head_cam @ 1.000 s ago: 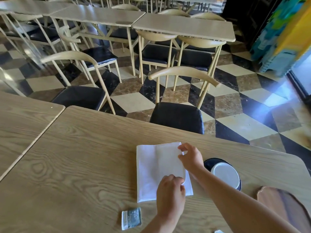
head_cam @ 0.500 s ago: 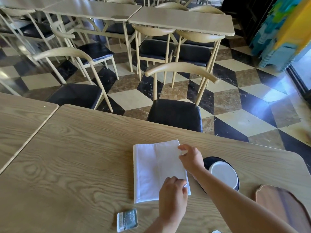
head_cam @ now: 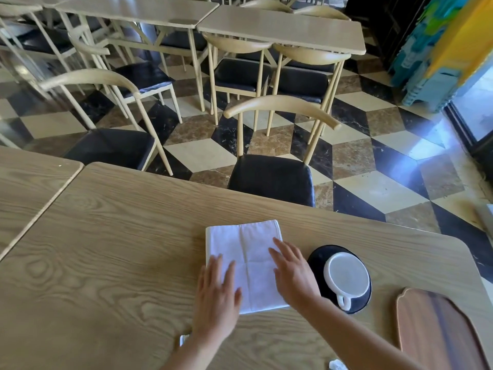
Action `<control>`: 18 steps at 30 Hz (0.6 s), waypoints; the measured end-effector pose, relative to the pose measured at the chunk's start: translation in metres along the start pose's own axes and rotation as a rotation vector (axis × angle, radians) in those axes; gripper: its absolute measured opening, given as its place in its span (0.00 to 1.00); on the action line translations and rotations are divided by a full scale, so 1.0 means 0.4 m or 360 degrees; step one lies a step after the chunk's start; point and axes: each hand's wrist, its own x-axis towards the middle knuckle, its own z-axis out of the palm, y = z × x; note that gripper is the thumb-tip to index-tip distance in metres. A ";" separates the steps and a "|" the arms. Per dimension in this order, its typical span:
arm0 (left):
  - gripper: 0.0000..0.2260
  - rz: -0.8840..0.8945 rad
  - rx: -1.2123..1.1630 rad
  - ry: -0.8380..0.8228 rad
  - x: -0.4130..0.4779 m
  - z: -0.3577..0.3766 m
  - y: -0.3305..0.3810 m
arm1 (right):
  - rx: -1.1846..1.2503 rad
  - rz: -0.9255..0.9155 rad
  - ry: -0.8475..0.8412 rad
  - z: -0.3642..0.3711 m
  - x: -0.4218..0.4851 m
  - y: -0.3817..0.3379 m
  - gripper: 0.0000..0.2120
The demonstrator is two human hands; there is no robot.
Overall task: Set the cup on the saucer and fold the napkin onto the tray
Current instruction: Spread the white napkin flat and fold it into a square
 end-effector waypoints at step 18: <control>0.36 -0.0138 0.0222 -0.0143 0.009 -0.005 -0.101 | -0.0031 0.0208 -0.0042 0.042 -0.135 -0.028 0.28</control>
